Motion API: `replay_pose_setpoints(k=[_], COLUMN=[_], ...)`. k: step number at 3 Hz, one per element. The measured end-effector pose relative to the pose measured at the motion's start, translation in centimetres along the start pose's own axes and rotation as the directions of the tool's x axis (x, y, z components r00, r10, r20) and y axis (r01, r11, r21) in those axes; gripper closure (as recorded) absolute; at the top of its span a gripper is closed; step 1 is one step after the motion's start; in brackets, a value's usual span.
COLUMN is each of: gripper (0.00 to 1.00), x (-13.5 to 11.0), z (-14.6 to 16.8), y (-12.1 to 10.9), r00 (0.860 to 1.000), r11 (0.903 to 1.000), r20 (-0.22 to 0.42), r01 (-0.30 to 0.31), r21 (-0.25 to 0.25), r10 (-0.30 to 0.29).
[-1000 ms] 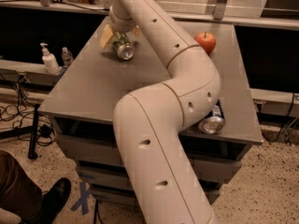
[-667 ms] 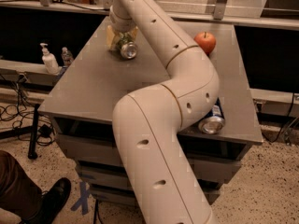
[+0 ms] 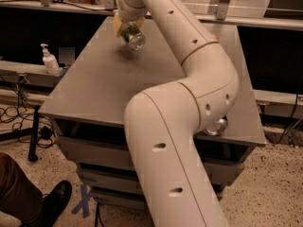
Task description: Place green can upright
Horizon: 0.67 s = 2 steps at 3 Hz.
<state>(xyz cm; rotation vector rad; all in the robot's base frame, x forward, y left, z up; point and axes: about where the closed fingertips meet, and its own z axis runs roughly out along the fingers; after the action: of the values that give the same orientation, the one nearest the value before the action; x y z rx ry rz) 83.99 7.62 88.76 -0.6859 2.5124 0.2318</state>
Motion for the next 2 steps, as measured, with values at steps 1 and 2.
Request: replay_pose_setpoints(k=[1,2], gripper=[1.00,1.00], x=[-1.3,-1.6], z=[-3.8,-8.8], y=[-0.4,-0.5], r00=[0.990,0.955], r11=[0.9953,0.9790], r20=[0.121,0.255], r01=[-0.058,-0.110], r21=[-0.077,-0.171], r10=[0.067,0.152])
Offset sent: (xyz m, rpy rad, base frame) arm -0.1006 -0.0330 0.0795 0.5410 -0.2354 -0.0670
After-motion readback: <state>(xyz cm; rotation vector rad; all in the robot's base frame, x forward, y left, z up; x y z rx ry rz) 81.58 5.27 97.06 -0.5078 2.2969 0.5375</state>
